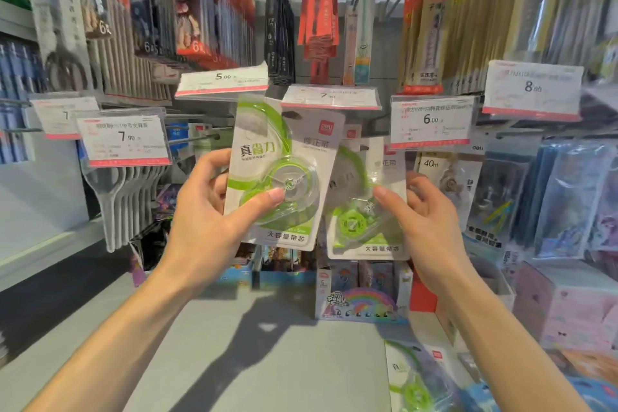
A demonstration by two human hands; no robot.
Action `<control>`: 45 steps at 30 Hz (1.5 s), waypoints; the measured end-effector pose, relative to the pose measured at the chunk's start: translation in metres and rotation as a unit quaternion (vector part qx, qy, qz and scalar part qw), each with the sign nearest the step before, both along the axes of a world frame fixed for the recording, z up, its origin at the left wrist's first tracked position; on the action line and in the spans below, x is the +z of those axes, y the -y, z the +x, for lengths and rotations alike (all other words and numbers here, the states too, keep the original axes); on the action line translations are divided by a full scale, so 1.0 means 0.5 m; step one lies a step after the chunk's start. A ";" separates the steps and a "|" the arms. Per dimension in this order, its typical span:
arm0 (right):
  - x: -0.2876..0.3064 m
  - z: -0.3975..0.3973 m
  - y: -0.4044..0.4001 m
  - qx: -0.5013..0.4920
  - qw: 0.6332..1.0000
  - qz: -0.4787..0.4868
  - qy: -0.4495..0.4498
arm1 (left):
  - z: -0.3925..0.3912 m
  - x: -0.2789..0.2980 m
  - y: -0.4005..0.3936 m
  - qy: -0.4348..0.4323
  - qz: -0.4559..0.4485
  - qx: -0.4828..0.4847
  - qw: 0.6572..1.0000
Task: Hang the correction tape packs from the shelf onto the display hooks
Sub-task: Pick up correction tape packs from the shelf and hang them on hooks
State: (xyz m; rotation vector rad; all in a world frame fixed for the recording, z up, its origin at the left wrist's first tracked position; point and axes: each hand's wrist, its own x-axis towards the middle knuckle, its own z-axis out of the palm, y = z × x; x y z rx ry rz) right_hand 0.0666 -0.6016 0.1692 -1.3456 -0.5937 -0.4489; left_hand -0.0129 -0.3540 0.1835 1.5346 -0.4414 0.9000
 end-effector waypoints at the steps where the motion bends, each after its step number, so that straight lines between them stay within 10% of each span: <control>1: 0.005 0.002 -0.008 0.002 1.000 -0.003 0.003 | -0.001 0.002 0.000 0.003 -0.002 0.002 1.000; 45: 0.010 0.126 -0.092 -0.147 0.972 -0.163 -0.078 | 0.051 -0.019 -0.006 -0.066 -0.003 0.006 0.998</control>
